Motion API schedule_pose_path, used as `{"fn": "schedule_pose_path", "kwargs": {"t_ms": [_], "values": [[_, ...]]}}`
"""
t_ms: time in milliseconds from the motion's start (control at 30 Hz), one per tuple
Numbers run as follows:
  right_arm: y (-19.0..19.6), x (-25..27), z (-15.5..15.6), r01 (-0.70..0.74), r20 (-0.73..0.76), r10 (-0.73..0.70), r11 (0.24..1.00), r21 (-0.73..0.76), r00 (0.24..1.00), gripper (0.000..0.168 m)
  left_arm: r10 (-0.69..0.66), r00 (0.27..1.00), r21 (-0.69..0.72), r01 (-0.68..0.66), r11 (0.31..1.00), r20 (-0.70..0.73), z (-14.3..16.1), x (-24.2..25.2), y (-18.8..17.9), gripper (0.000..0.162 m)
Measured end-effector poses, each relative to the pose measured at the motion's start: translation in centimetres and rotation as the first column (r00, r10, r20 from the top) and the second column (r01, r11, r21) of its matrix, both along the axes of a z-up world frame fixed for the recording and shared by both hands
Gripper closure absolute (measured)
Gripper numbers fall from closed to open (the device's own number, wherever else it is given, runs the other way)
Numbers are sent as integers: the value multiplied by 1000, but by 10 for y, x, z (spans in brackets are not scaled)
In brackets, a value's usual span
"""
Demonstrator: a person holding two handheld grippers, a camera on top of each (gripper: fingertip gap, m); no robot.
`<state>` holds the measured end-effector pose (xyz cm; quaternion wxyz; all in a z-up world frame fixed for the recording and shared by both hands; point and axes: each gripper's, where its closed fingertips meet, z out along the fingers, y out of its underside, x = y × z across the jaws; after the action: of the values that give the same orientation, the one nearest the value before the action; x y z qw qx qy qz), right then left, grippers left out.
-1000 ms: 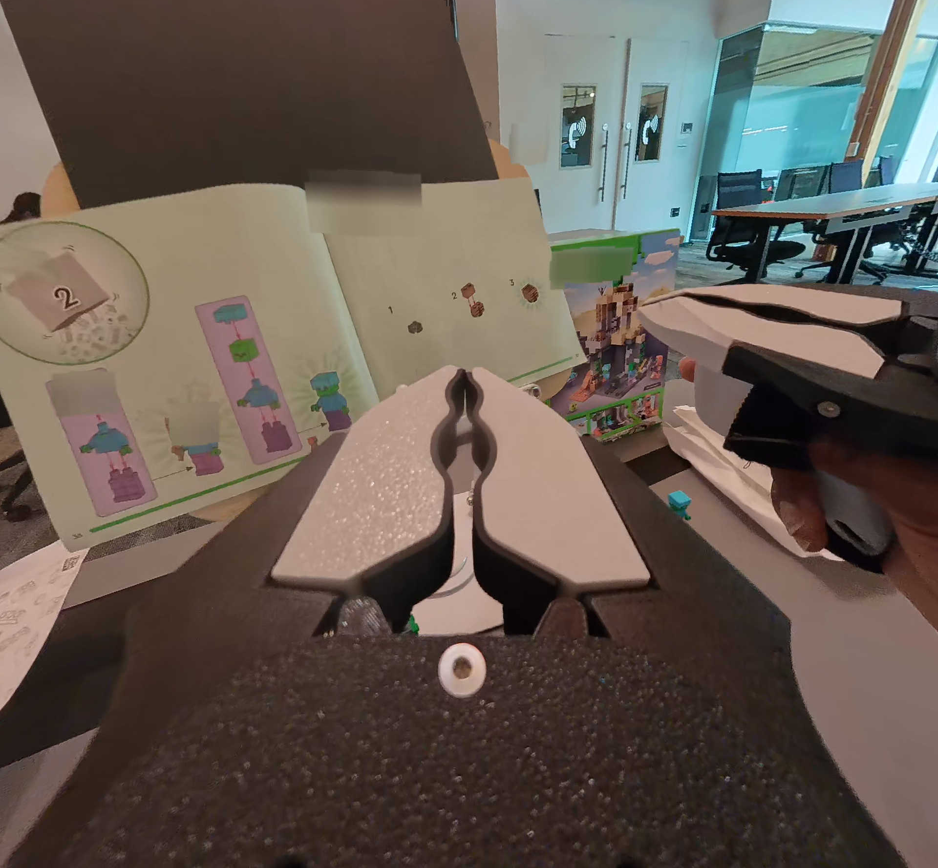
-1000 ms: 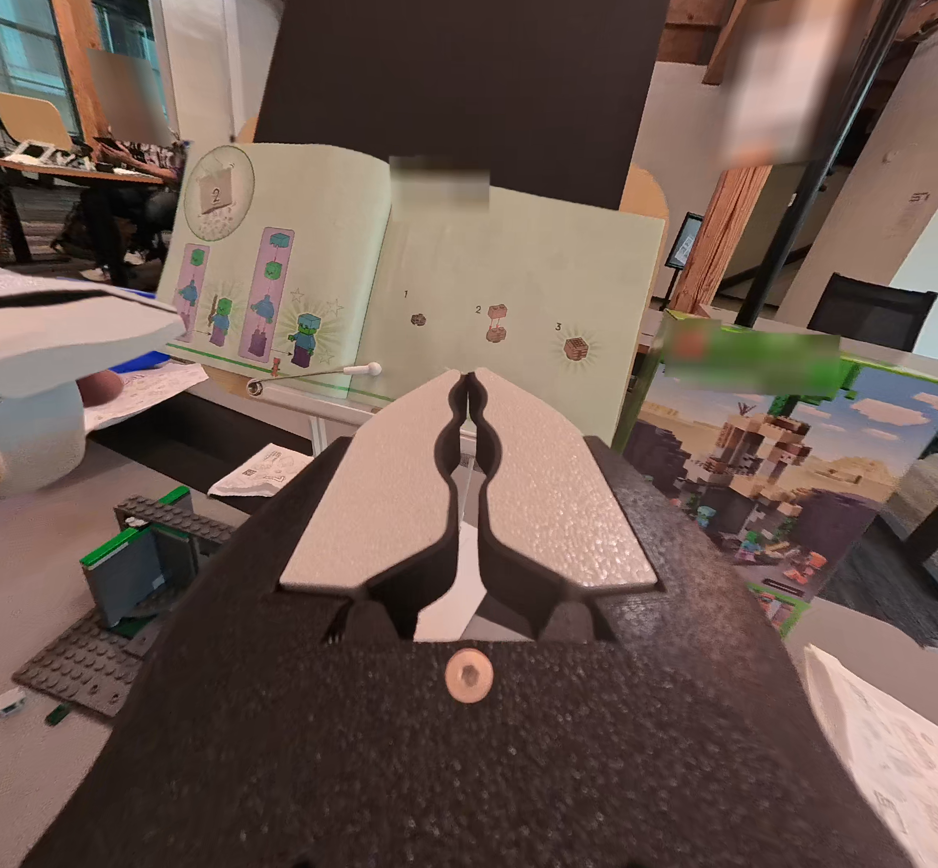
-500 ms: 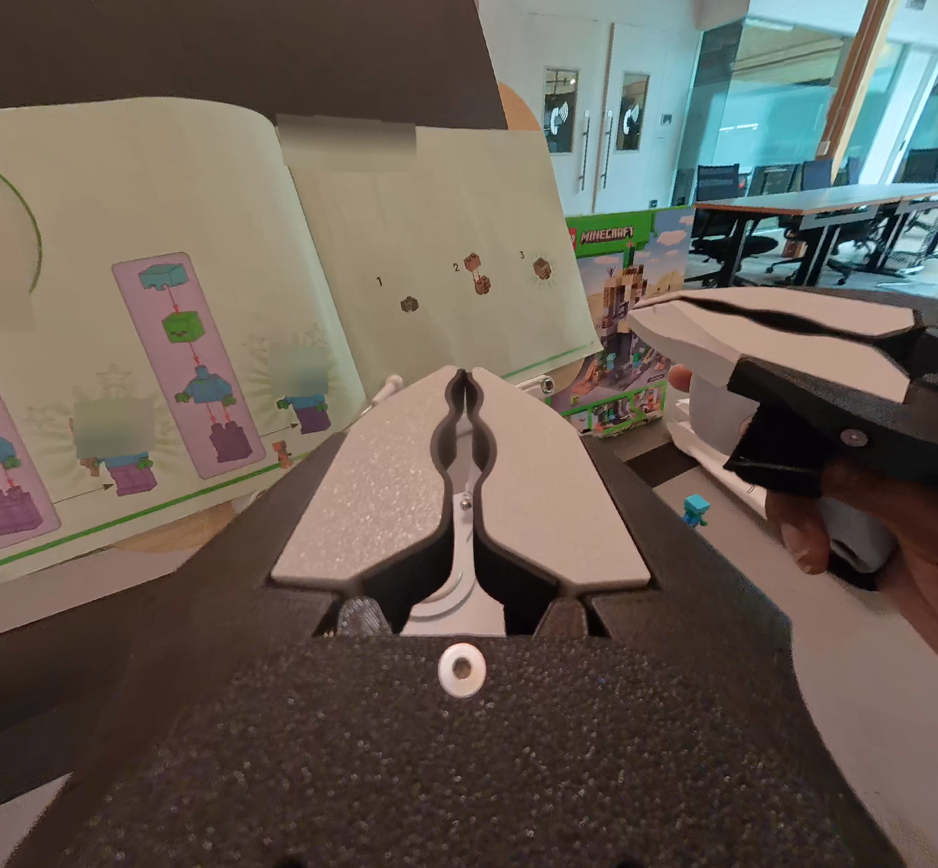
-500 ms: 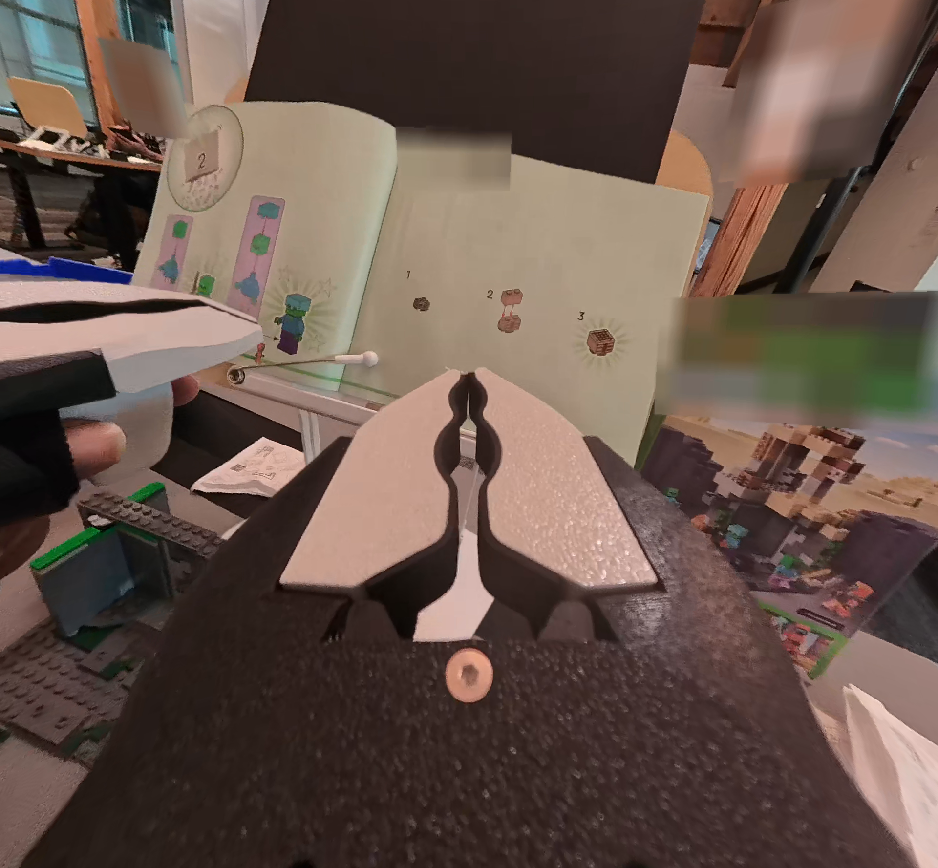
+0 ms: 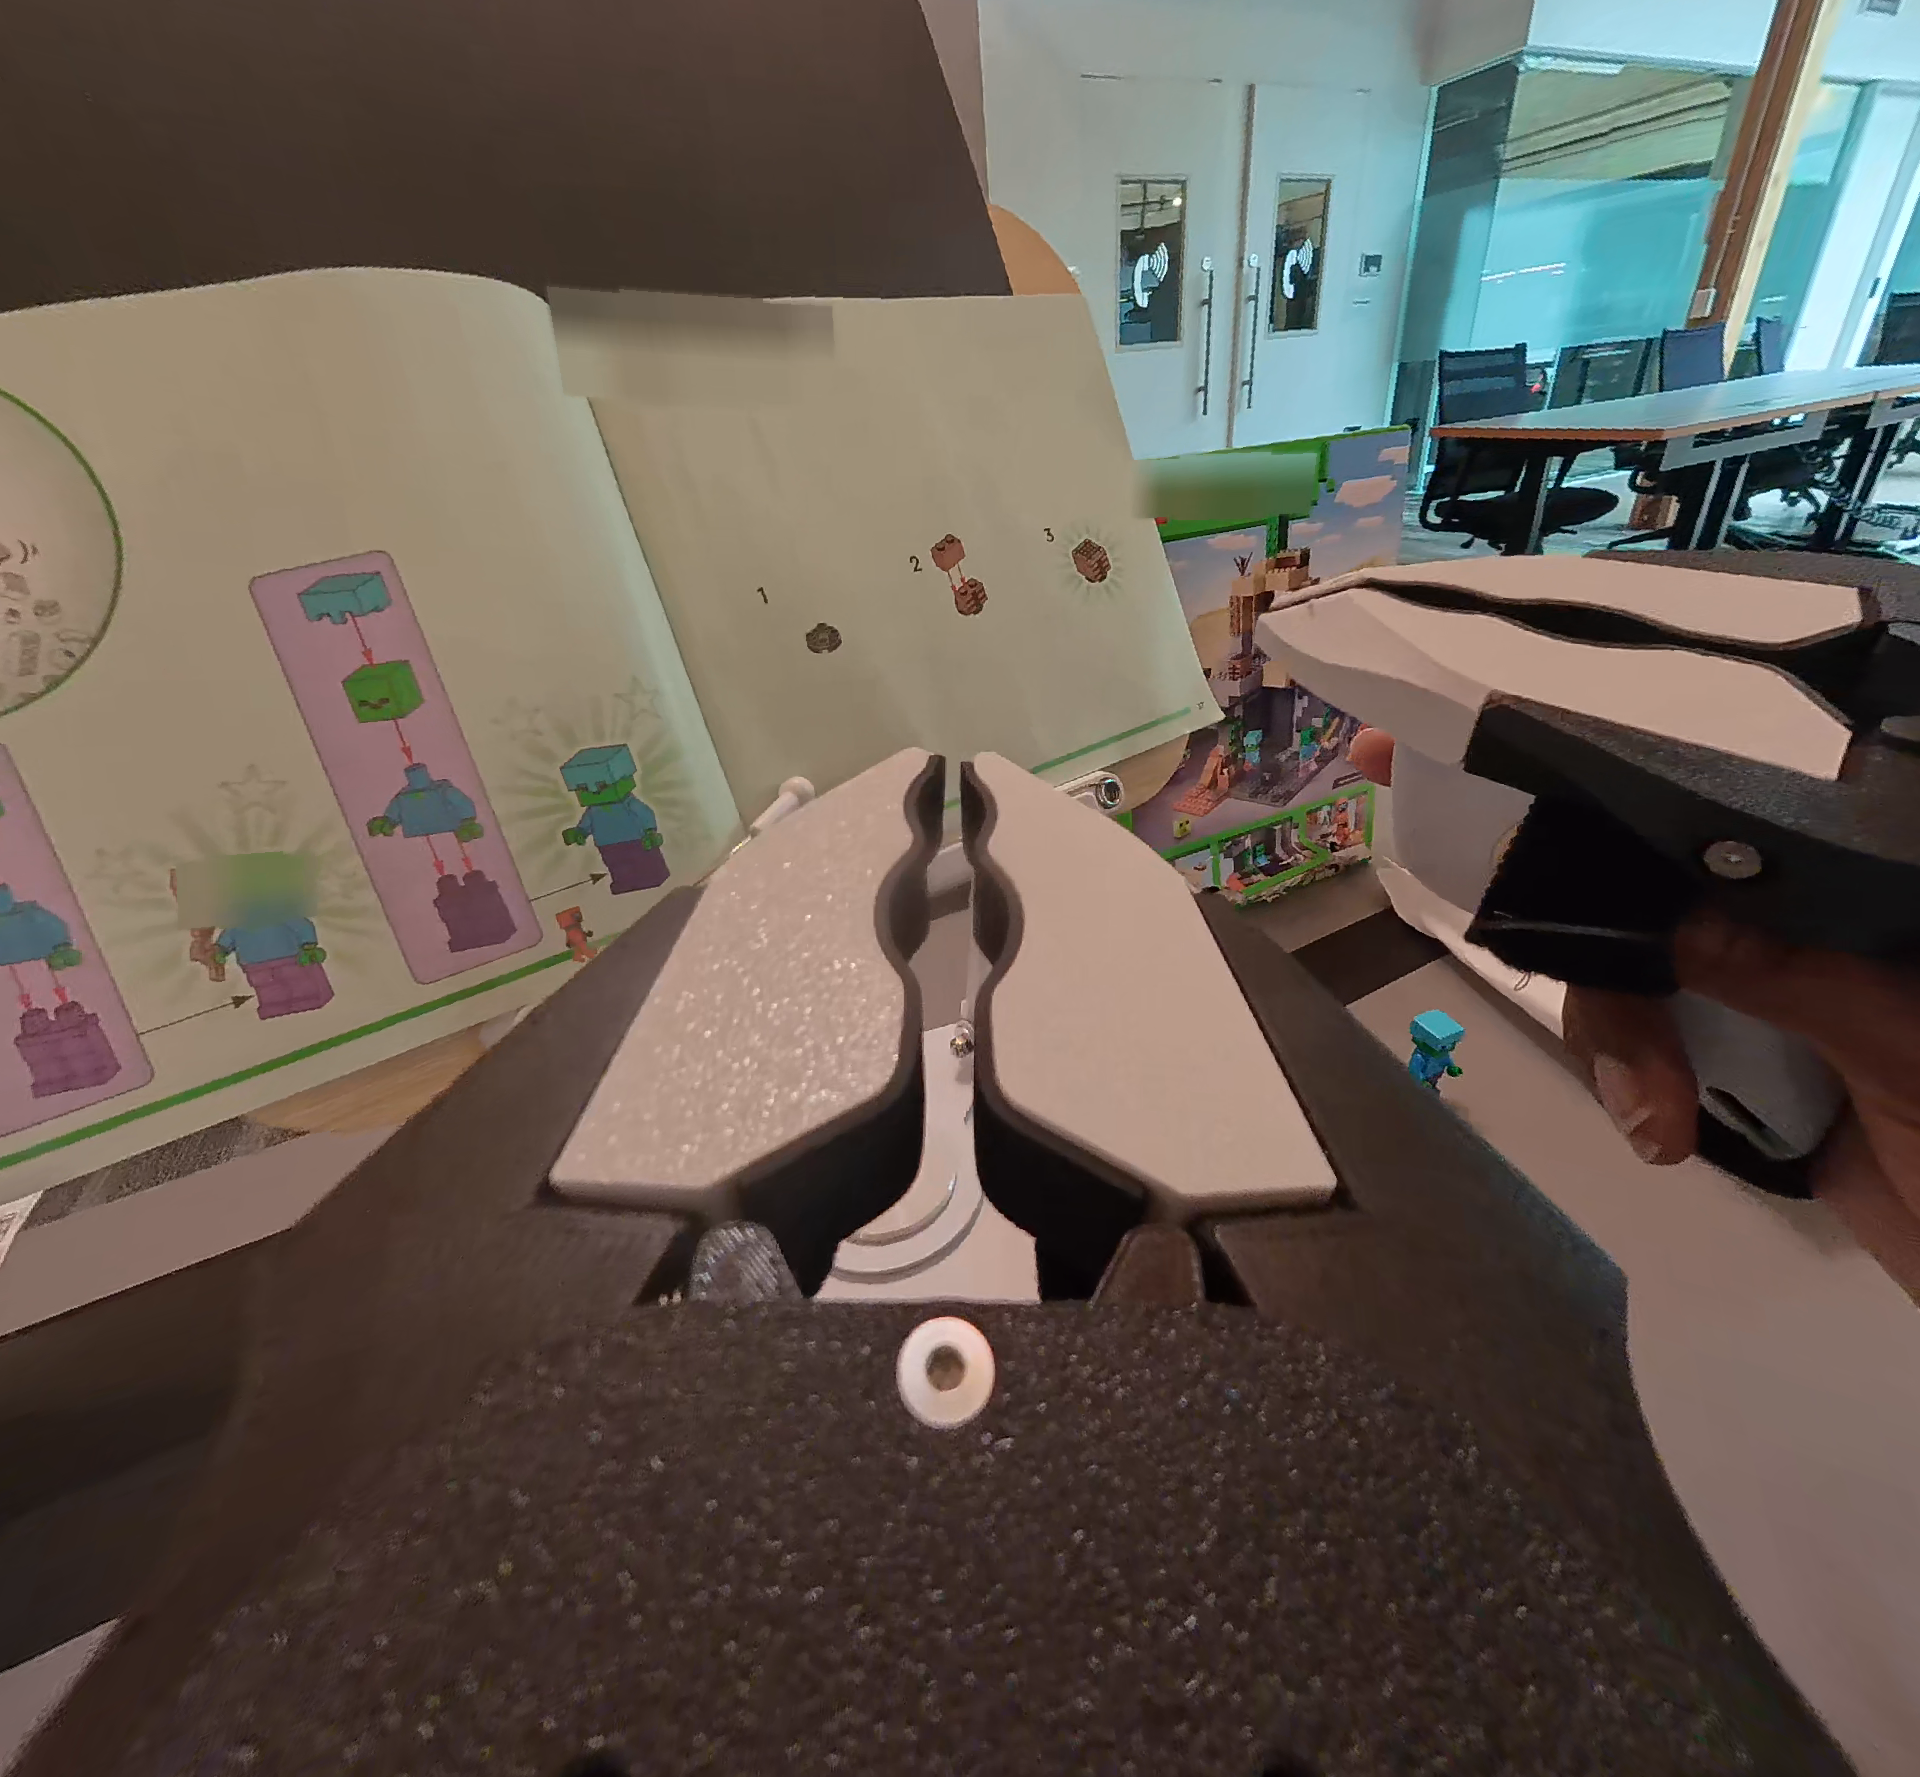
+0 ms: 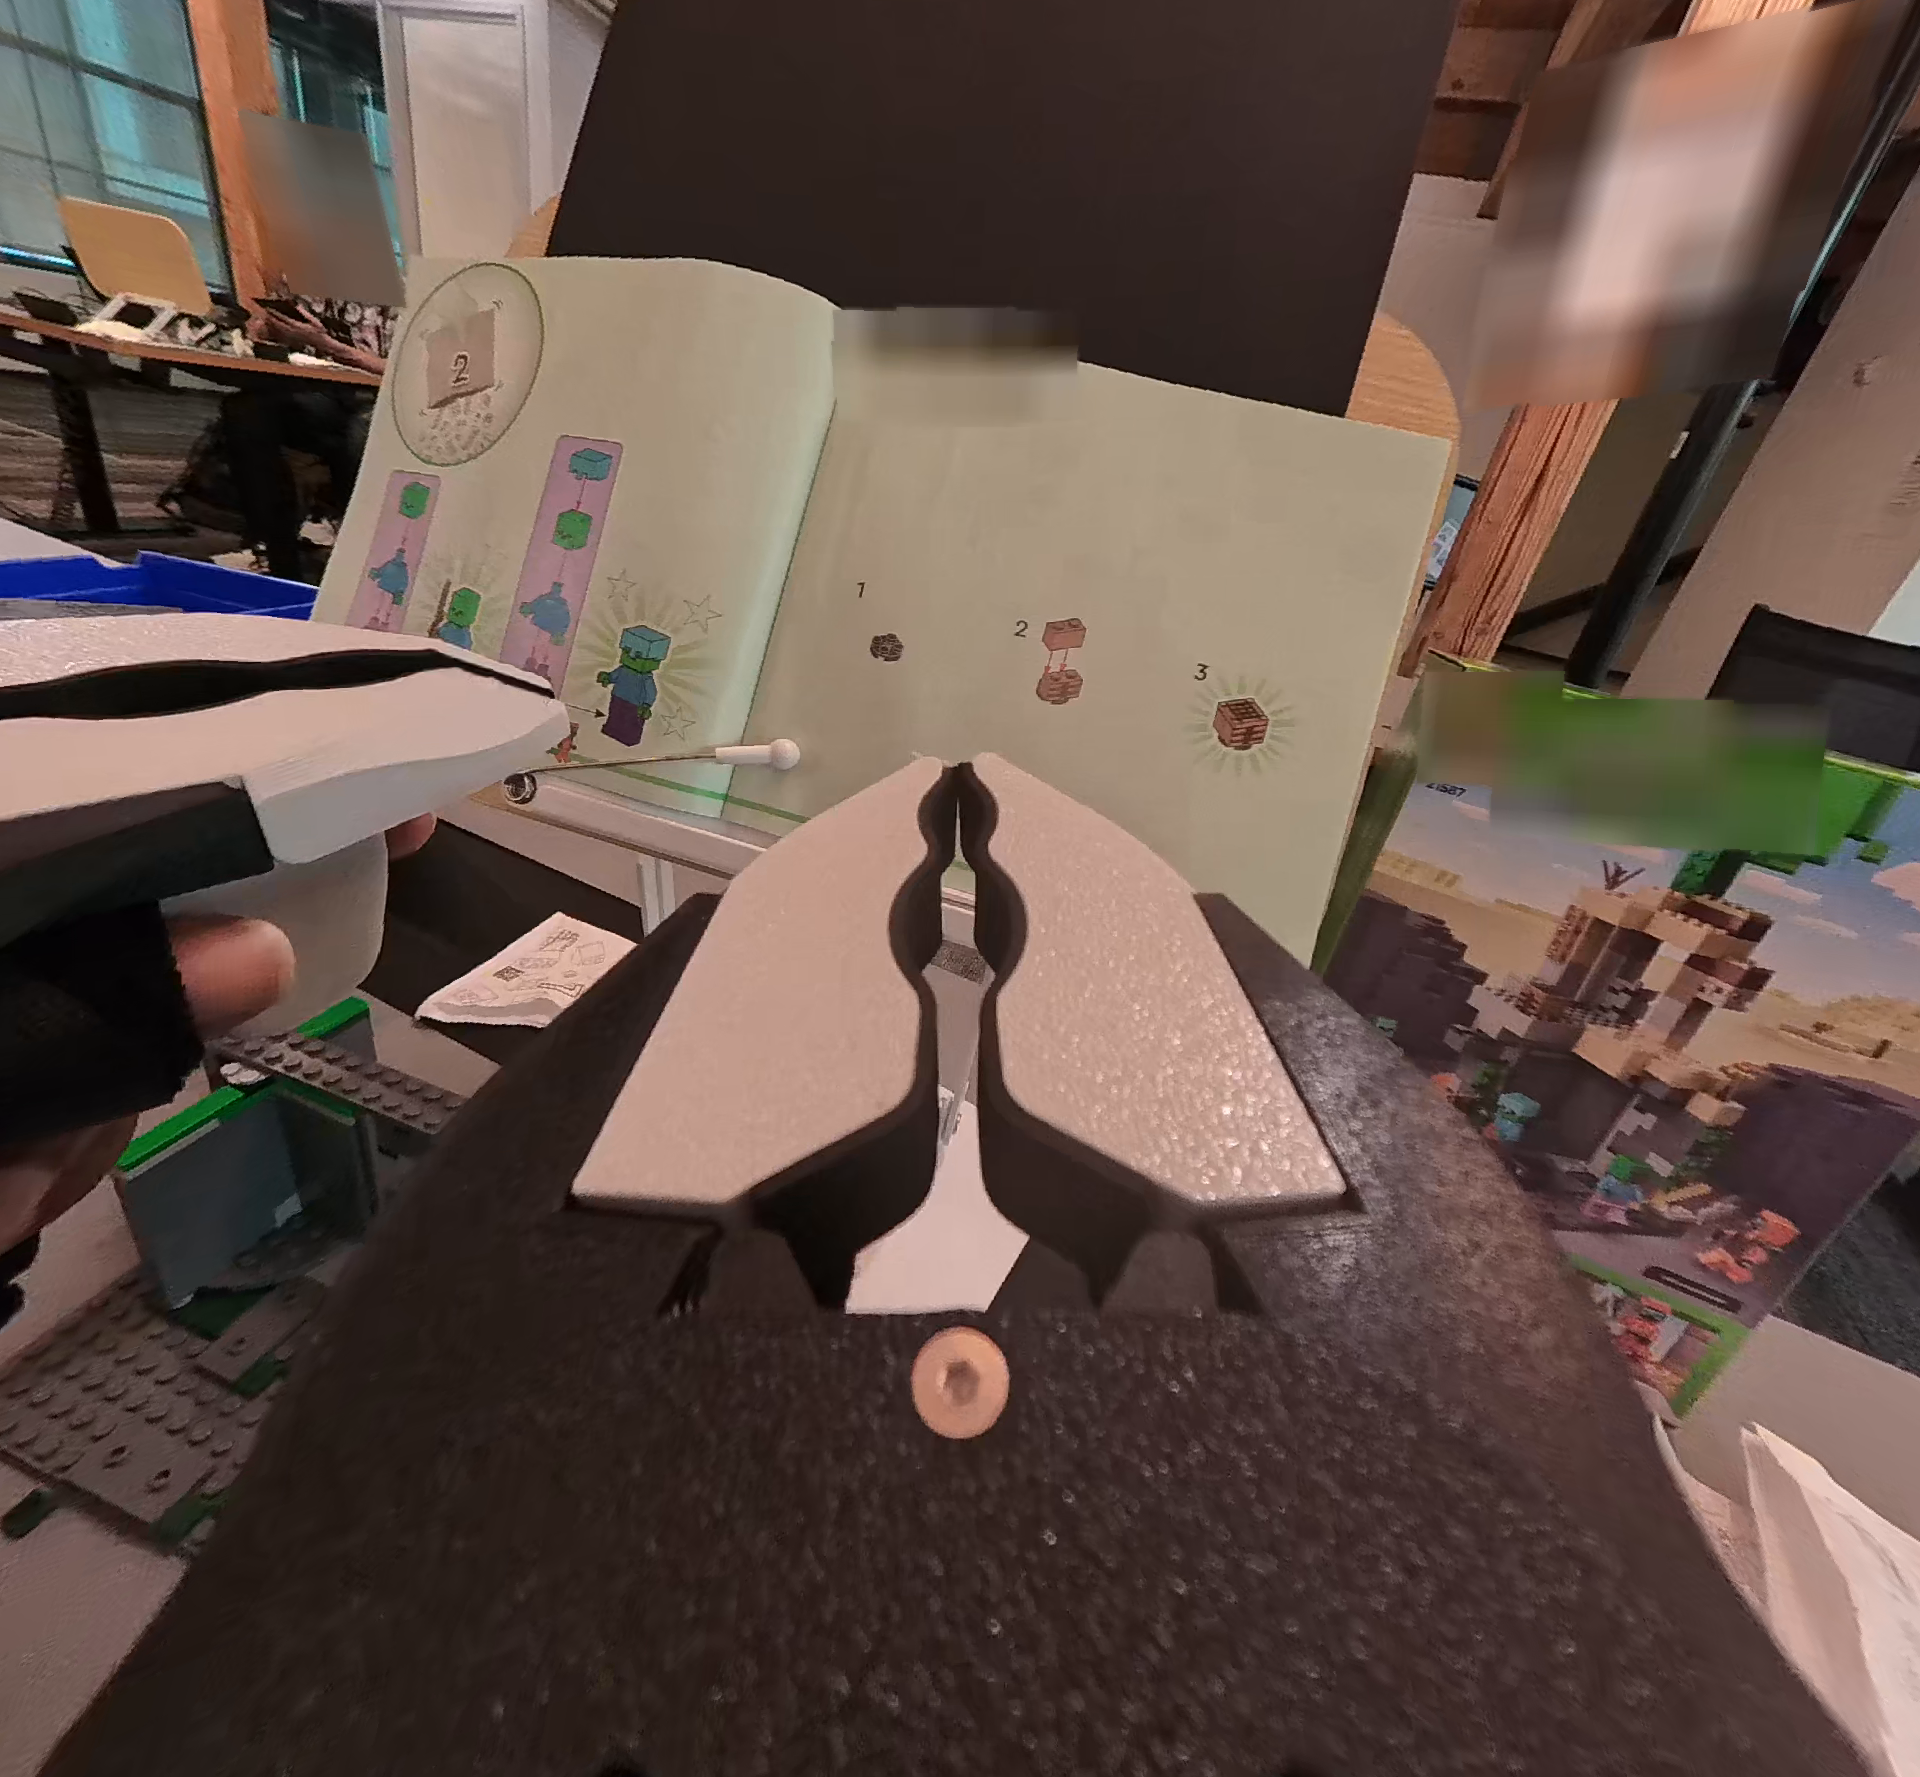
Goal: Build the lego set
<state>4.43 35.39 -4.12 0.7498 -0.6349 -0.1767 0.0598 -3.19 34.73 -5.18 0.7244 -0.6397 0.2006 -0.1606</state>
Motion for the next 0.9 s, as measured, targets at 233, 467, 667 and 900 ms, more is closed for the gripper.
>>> {"fn": "schedule_pose_path", "kwargs": {"t_ms": [233,467,667,900], "values": [[-1,-3,-2,-3,7,3,1000,2,1000,168,-22,1000,-13,22,1000,7,0,3,-2,162],[-1,-8,-4,-20,-9,20,1000,-6,1000,168,-17,1000,9,17,1000,-6,5,1,-5,162],[-3,-9,-2,-24,-11,24,1000,-1,1000,168,-9,1000,27,9,1000,-8,8,-1,-7,162],[-4,-10,-1,-29,-12,29,1000,4,1000,168,-8,1000,31,9,999,-21,6,2,-7,162]]}}
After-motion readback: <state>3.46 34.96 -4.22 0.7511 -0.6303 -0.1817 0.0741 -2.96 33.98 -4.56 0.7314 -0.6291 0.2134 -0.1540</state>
